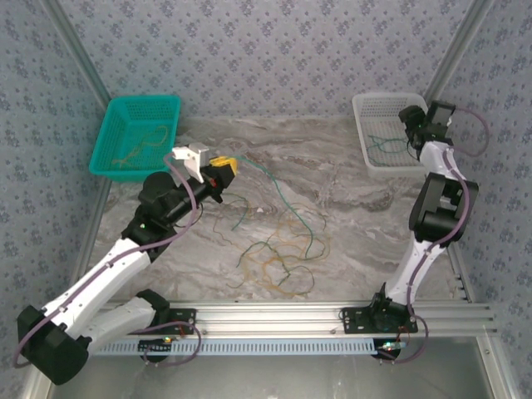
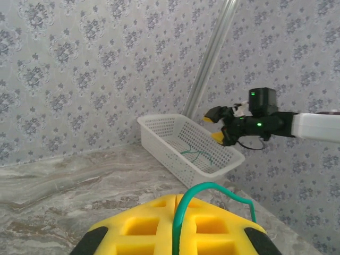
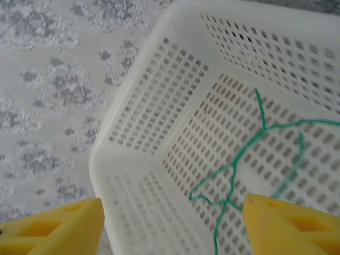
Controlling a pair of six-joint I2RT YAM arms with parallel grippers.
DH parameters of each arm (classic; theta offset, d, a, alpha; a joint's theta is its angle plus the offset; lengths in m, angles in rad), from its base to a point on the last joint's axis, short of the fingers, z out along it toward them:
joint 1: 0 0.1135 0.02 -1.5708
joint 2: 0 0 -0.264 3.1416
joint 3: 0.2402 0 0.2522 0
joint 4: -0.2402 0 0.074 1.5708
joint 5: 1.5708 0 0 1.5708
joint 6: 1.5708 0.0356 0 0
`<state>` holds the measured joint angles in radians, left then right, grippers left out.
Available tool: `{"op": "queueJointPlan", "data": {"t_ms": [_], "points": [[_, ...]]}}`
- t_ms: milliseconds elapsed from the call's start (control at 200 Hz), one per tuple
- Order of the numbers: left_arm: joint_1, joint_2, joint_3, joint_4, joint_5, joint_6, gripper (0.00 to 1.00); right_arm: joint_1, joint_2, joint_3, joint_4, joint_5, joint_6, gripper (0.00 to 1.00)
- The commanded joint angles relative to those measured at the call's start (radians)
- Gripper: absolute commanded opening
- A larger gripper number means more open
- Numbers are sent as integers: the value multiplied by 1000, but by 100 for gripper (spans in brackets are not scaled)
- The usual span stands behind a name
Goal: Untangle the cables
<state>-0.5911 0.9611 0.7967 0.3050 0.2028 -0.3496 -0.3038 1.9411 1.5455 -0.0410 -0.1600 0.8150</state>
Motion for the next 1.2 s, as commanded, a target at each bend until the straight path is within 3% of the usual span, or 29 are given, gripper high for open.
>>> {"op": "queueJointPlan", "data": {"t_ms": [0, 145, 240, 300, 370, 515, 605, 705, 894, 914, 969, 1009, 1194], "points": [[-2, 32, 11, 44, -40, -3, 0, 31, -205, -100, -59, 48, -120, 72], [5, 88, 21, 74, -38, -23, 0, 191, -456, -314, 14, -102, -377, 74], [13, 118, 38, 80, -30, -30, 0, 346, -629, -534, 190, -260, -585, 75], [15, 133, 49, 76, -18, -24, 0, 456, -741, -684, 312, -363, -782, 82], [17, 147, 58, 71, -10, -12, 0, 562, -836, -806, 384, -348, -928, 88], [17, 174, 73, 55, -8, 5, 0, 627, -864, -740, 243, -566, -966, 94], [17, 184, 74, 65, 1, -1, 0, 738, -819, -666, 46, -481, -1114, 96], [17, 192, 76, 70, 7, -3, 0, 782, -754, -636, -22, -433, -1162, 94], [15, 176, 66, 64, 12, -5, 0, 790, -665, -617, -6, -378, -1148, 78], [15, 173, 64, 64, 11, -3, 0, 789, -660, -615, -1, -374, -1143, 67], [16, 166, 58, 63, 3, -2, 0, 780, -648, -611, 22, -367, -1106, 19], [14, 160, 51, 64, -7, -1, 0, 765, -645, -617, 60, -384, -1056, 3], [16, 154, 6, 90, -50, -10, 0, 727, -665, -654, 289, -445, -790, 0]]}}
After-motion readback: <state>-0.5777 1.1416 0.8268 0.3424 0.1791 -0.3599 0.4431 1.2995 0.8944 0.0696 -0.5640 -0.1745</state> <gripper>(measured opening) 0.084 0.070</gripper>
